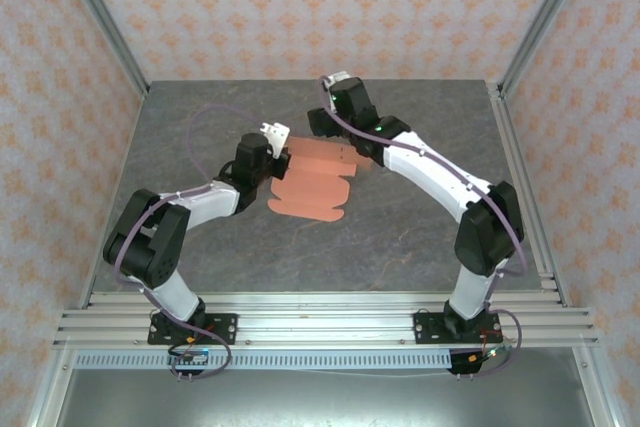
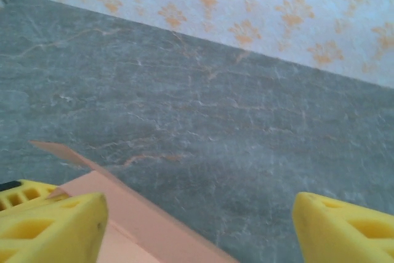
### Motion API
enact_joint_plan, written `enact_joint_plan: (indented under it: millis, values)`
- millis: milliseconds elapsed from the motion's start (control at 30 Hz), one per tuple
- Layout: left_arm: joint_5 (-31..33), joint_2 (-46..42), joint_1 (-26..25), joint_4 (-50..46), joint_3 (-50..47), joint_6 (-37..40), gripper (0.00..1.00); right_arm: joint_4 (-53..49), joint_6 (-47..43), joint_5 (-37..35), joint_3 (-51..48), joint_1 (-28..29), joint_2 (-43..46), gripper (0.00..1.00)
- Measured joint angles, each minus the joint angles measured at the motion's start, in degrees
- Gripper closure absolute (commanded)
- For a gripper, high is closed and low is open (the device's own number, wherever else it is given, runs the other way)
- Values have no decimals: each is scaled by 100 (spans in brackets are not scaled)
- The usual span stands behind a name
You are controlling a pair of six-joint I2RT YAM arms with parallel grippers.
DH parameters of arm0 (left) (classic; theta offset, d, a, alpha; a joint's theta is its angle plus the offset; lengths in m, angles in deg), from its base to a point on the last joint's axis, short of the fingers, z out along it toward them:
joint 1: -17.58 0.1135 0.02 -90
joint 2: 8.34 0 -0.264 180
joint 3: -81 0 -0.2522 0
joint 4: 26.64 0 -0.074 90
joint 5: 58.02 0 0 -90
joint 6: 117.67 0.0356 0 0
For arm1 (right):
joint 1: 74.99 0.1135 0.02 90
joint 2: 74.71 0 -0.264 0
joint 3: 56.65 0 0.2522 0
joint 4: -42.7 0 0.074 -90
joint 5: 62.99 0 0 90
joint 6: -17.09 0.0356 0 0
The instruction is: Fold the paper box
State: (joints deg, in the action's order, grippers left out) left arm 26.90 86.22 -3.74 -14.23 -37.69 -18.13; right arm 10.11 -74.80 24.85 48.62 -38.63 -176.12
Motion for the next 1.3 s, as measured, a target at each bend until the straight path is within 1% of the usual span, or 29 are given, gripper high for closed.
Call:
enact_joint_plan:
  millis: [133,267,533,767,1000,1167,1300]
  values:
    - [282,-35,-157,181,-153,-9,100,-448,852,155,-2,-350,7,17]
    - [470,-35,-195,249,-155,-9,100,-525,1613,496,-131,-658,9,18]
    - [627,-35,-195,361,-179,-59,100,-446,2529,1285,-645,-680,11,29]
    - [708,-33,-197,516,-278,-186,100,-181,2894,1681,-660,-662,-79,33]
    - [798,7,-232,625,-306,-297,100,-170,3025,1722,-660,-570,-374,34]
    - [885,63,-323,708,-363,-374,100,-109,3121,1777,-660,-553,-389,43]
    - [988,131,-404,809,-402,-389,100,-39,3193,1856,-660,-553,-450,45]
